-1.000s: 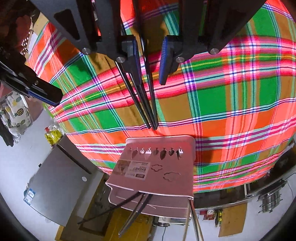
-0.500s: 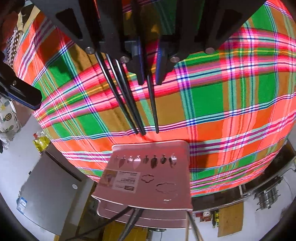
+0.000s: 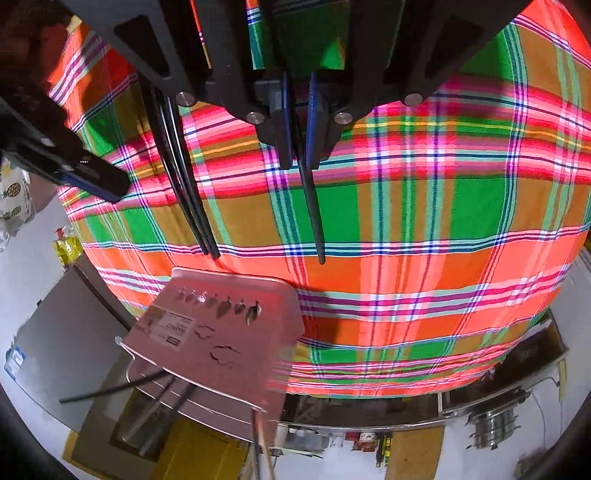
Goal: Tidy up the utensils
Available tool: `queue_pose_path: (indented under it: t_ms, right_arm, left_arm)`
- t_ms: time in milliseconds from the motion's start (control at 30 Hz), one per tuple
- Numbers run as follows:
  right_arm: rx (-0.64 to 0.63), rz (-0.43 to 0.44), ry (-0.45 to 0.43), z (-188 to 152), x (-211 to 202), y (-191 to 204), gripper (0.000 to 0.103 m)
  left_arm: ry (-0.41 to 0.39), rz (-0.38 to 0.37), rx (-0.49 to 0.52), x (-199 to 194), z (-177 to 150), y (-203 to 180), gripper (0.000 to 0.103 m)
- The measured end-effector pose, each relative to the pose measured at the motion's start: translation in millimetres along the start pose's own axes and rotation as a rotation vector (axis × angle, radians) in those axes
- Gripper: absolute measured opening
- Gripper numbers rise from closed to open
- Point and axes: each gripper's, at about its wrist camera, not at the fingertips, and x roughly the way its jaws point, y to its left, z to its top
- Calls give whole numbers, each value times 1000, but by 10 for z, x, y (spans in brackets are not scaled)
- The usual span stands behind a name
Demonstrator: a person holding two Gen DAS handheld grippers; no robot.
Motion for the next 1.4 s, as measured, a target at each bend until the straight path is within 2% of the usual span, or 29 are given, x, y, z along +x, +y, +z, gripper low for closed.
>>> queue_pose_path:
  t_ms: [200, 500, 933, 1300, 1400]
  right_arm:
    - [-22, -20, 45, 66, 272, 54, 15]
    - [-16, -58, 88, 81, 447, 19, 15]
    - [1, -81, 91, 137, 455, -73, 15]
    - [-28, -95, 105, 313, 649, -19, 15]
    - [-39, -104, 104, 315, 657, -11, 11]
  left_arm:
    - [-11, -17, 4, -23, 96, 10, 7]
    - [3, -25, 22, 115, 236, -4, 7]
    - [5, -27, 27, 176, 329, -14, 7]
    - [-8, 11, 24, 280, 423, 7, 7]
    - [7, 18, 23, 320, 415, 14, 7]
